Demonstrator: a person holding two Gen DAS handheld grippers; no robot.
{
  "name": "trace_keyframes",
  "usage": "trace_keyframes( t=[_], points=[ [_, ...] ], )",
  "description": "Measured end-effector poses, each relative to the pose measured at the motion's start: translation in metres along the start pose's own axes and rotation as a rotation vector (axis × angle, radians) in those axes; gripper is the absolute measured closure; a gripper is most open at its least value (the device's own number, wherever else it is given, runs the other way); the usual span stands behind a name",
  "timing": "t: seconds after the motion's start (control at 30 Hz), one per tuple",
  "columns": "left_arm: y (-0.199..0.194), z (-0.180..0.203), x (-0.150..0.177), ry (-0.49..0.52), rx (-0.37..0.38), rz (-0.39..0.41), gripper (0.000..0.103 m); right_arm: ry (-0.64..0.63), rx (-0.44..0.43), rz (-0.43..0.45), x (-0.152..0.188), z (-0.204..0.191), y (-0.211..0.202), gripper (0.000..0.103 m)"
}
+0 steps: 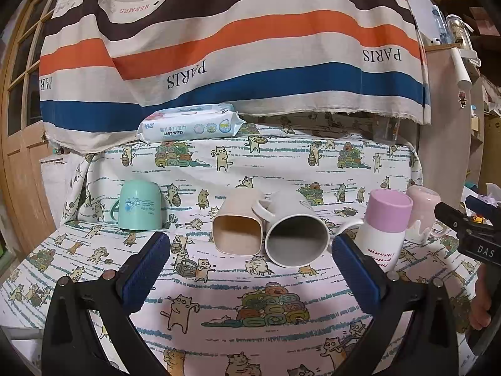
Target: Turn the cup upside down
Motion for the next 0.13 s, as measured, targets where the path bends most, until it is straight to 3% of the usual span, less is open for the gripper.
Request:
trace_keyframes(
  t=[0.13],
  points=[
    [-0.0001,0.0003,0.0000,-0.001,-0.001,0.000,0.000,0.000,0.000,0.000,0.0000,0.0000,0.0000,0.000]
  ],
)
Point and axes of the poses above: each gripper's, at about its wrist camera, not at the fingertips, and y roughly the way its jaws point, z to its right, x to its underside, the point moved 7 cm from there along y, roughly the way its jaws point, and after that the axes turned 14 degrees about y, right-handed, at the moved point
